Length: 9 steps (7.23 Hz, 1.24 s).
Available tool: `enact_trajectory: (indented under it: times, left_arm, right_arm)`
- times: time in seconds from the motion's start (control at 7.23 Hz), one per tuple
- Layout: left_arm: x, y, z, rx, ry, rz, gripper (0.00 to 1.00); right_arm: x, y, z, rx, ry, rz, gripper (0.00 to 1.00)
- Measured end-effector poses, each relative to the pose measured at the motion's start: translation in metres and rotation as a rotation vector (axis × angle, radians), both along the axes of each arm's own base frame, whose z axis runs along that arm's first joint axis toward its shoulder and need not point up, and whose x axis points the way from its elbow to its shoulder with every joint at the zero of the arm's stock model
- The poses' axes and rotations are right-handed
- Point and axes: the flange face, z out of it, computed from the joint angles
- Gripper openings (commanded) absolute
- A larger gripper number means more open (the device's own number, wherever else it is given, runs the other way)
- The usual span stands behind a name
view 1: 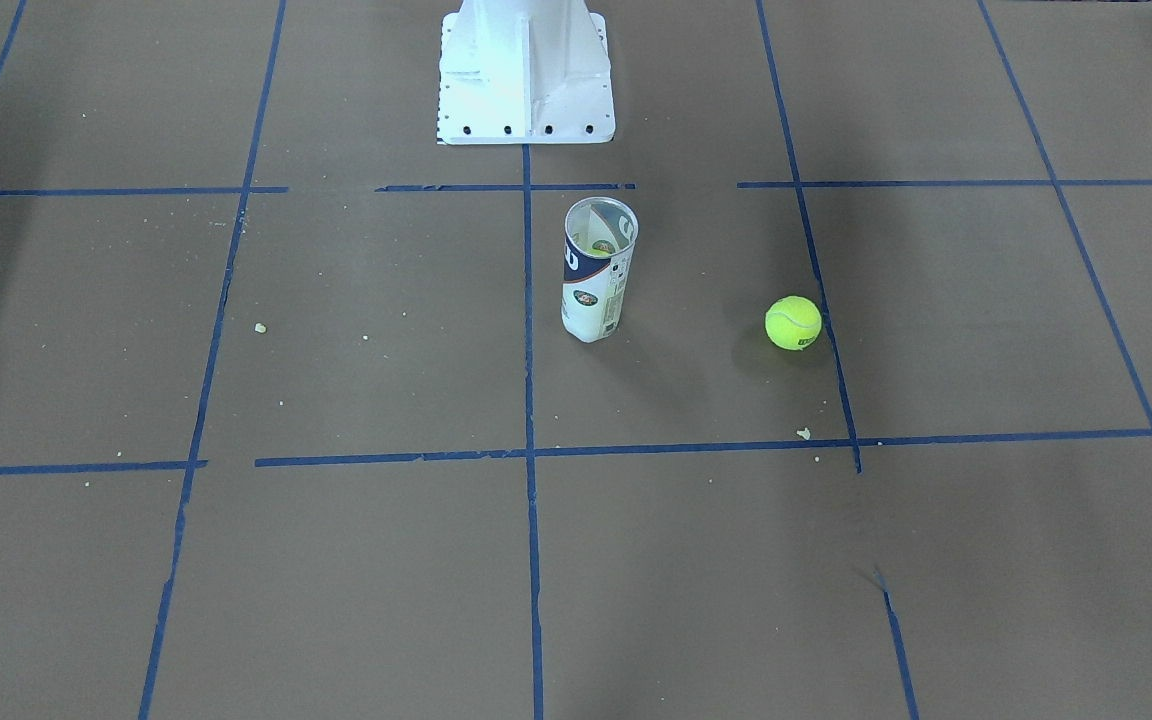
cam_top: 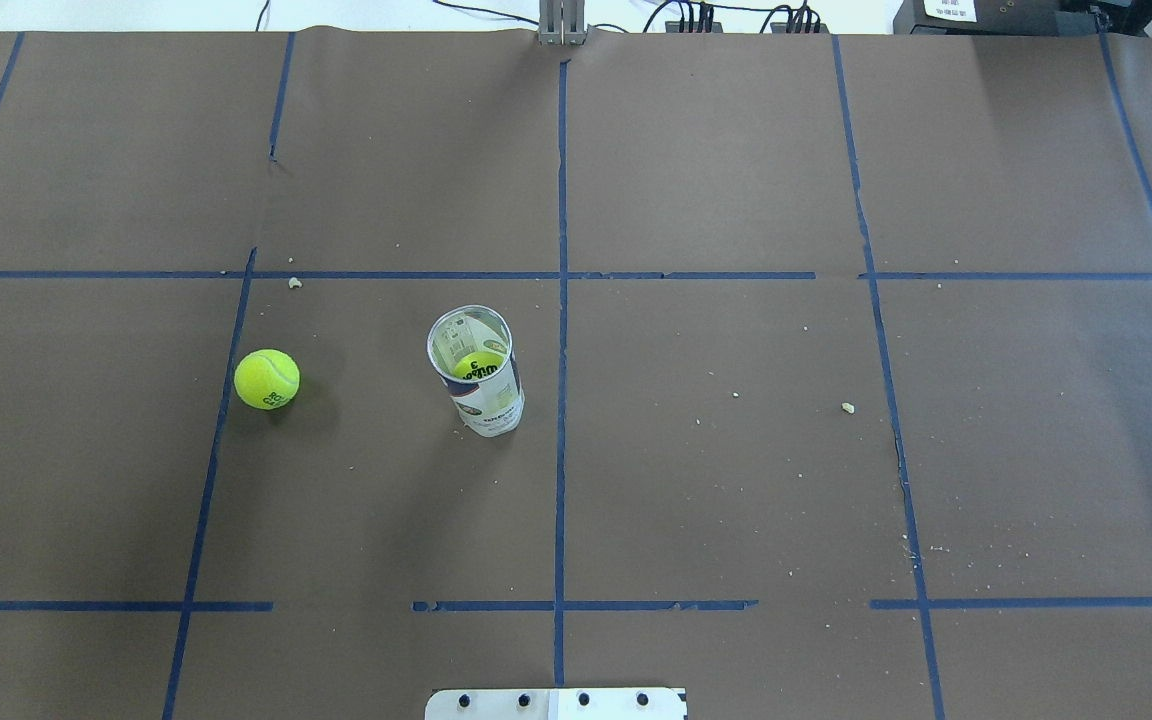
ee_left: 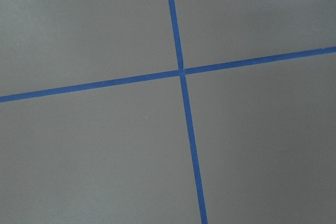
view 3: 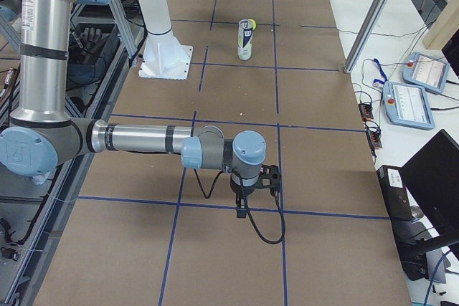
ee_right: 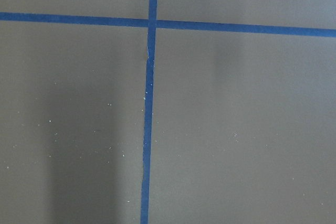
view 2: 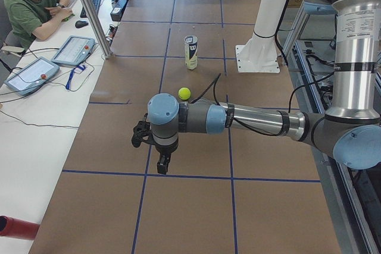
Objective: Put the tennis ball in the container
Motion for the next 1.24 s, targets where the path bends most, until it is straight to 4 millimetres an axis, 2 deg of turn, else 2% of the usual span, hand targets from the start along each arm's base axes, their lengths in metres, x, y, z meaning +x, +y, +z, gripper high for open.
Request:
enact_trajectory:
  times: [0.41, 0.55, 0.97, 1.24]
  left_arm:
    - [0.000, -0.001, -0.005, 0.012, -0.003, 0.000, 1.00]
    - [-0.001, -0.006, -0.013, 0.028, -0.012, -0.001, 1.00]
    - [-0.006, -0.046, -0.061, 0.164, -0.054, -0.019, 1.00]
    - [-0.005, -0.059, -0.088, 0.238, -0.037, -0.076, 1.00]
  right_arm:
    - [0.000, 0.000, 0.000, 0.000, 0.000, 0.000, 1.00]
    - [0.000, 0.000, 0.000, 0.000, 0.000, 0.000, 1.00]
    - [0.000, 0.000, 0.000, 0.001, 0.000, 0.000, 1.00]
    - [0.000, 0.000, 0.000, 0.000, 0.000, 0.000, 1.00]
